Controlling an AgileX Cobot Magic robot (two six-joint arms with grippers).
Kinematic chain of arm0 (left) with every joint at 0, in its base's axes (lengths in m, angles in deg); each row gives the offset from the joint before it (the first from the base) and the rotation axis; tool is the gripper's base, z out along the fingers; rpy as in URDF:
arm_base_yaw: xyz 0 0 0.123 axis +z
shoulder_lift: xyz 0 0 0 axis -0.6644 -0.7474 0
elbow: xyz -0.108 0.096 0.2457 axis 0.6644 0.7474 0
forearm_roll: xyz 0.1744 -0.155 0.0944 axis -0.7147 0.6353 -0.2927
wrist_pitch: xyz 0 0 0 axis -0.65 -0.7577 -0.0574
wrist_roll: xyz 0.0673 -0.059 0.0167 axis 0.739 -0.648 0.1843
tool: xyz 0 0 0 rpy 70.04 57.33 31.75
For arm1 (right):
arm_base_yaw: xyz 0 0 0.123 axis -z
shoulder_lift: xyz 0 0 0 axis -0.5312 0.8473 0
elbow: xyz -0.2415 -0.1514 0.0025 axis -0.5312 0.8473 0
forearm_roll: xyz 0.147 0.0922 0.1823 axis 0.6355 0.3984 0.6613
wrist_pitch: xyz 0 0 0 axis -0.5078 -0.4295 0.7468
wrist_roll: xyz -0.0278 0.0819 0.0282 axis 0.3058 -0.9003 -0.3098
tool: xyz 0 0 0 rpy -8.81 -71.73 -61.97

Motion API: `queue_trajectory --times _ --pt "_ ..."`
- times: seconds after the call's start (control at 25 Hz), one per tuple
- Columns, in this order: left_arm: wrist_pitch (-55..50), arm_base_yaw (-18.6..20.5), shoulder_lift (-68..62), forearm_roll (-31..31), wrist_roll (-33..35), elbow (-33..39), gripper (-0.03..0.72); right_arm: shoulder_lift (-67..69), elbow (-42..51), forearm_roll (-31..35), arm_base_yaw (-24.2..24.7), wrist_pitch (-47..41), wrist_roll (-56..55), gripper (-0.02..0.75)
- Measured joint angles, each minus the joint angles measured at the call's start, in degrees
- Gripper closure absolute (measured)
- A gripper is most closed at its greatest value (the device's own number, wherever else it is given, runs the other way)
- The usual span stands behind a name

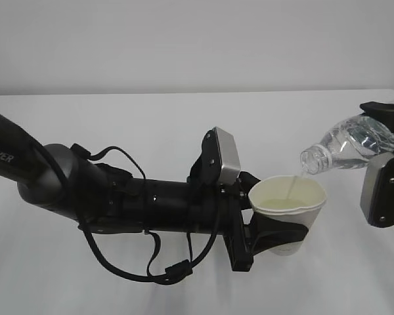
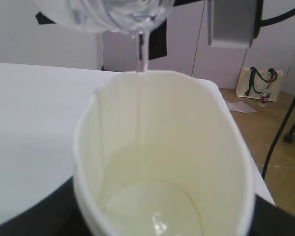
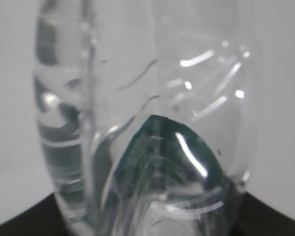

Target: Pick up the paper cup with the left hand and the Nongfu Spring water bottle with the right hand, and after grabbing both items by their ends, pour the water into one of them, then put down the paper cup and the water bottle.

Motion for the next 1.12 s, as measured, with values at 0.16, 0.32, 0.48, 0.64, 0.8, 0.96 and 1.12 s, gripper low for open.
queue_trajectory --times 0.16,0.32,0.48,0.64,0.8,0.96,1.12 --pt "0.00 0.00 0.00 0.00 0.00 0.00 0.268 0.00 0.00 0.00 0.00 0.00 0.00 0.343" --pt "0.00 0.00 0.00 0.00 0.00 0.00 0.268 0.00 0.00 0.00 0.00 0.00 0.00 0.343" --pt "0.00 0.00 0.00 0.00 0.00 0.00 0.268 0.00 0.00 0.00 0.00 0.04 0.00 0.343" --pt "0.00 0.00 0.00 0.00 0.00 0.00 0.268 0.00 0.00 0.00 0.00 0.04 0.00 0.343" --pt "0.00 0.00 0.00 0.00 0.00 0.00 0.268 0.00 0.00 0.00 0.00 0.04 0.00 0.343" --pt "0.00 0.00 0.00 0.00 0.00 0.00 0.268 0.00 0.00 0.00 0.00 0.13 0.00 0.343" --pt "0.00 0.00 0.00 0.00 0.00 0.00 0.268 0.00 0.00 0.00 0.00 0.13 0.00 0.343"
